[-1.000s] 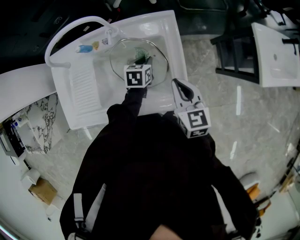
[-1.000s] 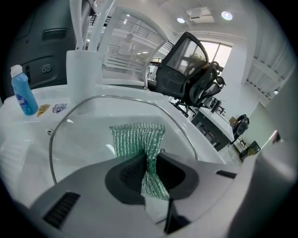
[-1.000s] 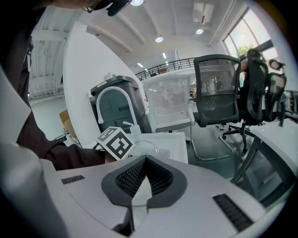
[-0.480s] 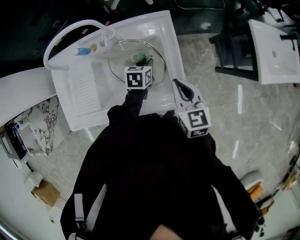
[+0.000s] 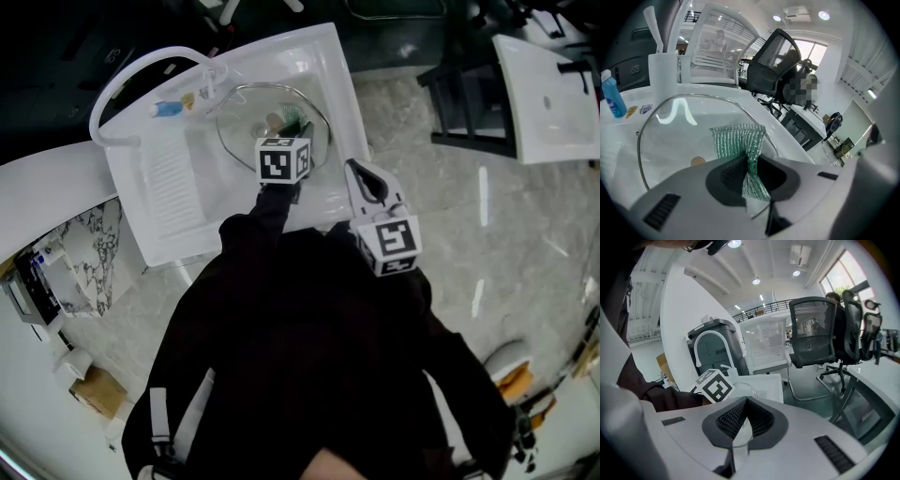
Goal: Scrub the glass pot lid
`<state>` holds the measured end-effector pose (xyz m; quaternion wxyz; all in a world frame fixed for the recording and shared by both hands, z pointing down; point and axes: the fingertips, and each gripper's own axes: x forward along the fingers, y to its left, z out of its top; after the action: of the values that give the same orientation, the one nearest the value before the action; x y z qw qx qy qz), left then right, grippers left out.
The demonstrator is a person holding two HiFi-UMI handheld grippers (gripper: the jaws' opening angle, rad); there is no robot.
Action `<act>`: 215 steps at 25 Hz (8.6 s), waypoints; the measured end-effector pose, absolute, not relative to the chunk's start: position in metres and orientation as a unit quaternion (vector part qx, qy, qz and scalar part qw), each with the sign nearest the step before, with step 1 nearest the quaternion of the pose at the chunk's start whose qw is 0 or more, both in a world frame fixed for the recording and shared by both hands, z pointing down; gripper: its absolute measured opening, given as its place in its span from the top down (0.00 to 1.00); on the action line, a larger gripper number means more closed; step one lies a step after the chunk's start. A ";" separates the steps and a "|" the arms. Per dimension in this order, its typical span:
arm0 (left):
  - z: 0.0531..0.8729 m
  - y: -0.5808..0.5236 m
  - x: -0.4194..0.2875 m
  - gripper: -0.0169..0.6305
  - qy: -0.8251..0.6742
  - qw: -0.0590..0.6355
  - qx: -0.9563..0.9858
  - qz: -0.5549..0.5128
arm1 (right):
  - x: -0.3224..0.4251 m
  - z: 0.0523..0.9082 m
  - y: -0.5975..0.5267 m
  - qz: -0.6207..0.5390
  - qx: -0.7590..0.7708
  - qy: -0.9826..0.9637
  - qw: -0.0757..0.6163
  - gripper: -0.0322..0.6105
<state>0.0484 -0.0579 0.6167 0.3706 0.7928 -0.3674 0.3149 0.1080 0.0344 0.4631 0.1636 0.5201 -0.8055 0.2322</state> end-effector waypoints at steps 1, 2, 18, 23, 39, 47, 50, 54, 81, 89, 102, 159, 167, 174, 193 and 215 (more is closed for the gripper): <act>0.616 -0.057 0.050 0.88 -0.365 0.370 0.794 0.316 | 0.108 0.462 0.034 0.231 0.521 -0.805 0.163 0.95; 0.616 -0.055 0.051 0.88 -0.362 0.369 0.795 0.317 | 0.108 0.462 0.033 0.230 0.522 -0.805 0.162 0.95; 0.608 -0.041 0.072 0.88 -0.327 0.377 0.808 0.313 | 0.112 0.453 0.038 0.224 0.539 -0.796 0.163 0.95; 0.603 -0.033 0.080 0.88 -0.308 0.394 0.812 0.302 | 0.106 0.448 0.037 0.219 0.543 -0.795 0.160 0.95; 0.573 -0.024 0.053 0.88 -0.283 0.383 0.834 0.279 | 0.063 0.427 0.026 0.187 0.523 -0.815 0.167 0.95; 0.562 -0.034 -0.003 0.88 -0.329 0.371 0.828 0.260 | 0.031 0.425 0.022 0.175 0.500 -0.830 0.174 0.95; 0.563 -0.040 -0.031 0.88 -0.352 0.368 0.821 0.257 | 0.017 0.426 0.022 0.172 0.489 -0.836 0.179 0.95; 0.568 -0.048 -0.060 0.88 -0.378 0.375 0.809 0.248 | 0.004 0.425 0.023 0.167 0.477 -0.843 0.185 0.95; 0.652 -0.052 -0.174 0.88 -0.462 0.360 0.735 0.341 | -0.031 0.445 0.025 0.174 0.447 -0.847 0.230 0.95; 0.661 -0.057 -0.158 0.88 -0.452 0.376 0.737 0.334 | -0.014 0.450 0.025 0.189 0.450 -0.838 0.245 0.95; 0.674 -0.063 -0.144 0.88 -0.440 0.397 0.735 0.330 | 0.009 0.448 0.018 0.186 0.443 -0.840 0.251 0.95; 0.669 -0.052 -0.053 0.88 -0.385 0.388 0.756 0.360 | 0.078 0.444 0.027 0.195 0.468 -0.828 0.239 0.95; 0.665 -0.049 -0.042 0.88 -0.377 0.389 0.758 0.362 | 0.084 0.441 0.027 0.194 0.472 -0.827 0.234 0.95; 0.661 -0.044 -0.026 0.88 -0.370 0.388 0.763 0.363 | 0.088 0.439 0.025 0.194 0.476 -0.827 0.230 0.95; 0.651 -0.030 0.018 0.88 -0.342 0.395 0.776 0.354 | 0.105 0.434 0.029 0.193 0.490 -0.820 0.223 0.95; 0.639 -0.014 0.051 0.88 -0.291 0.396 0.798 0.350 | 0.116 0.428 0.026 0.193 0.509 -0.812 0.208 0.95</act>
<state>0.0508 -0.0144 0.6387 0.3957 0.7978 -0.2908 0.3498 0.1163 0.0257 0.4284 0.2078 0.5093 -0.8125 0.1931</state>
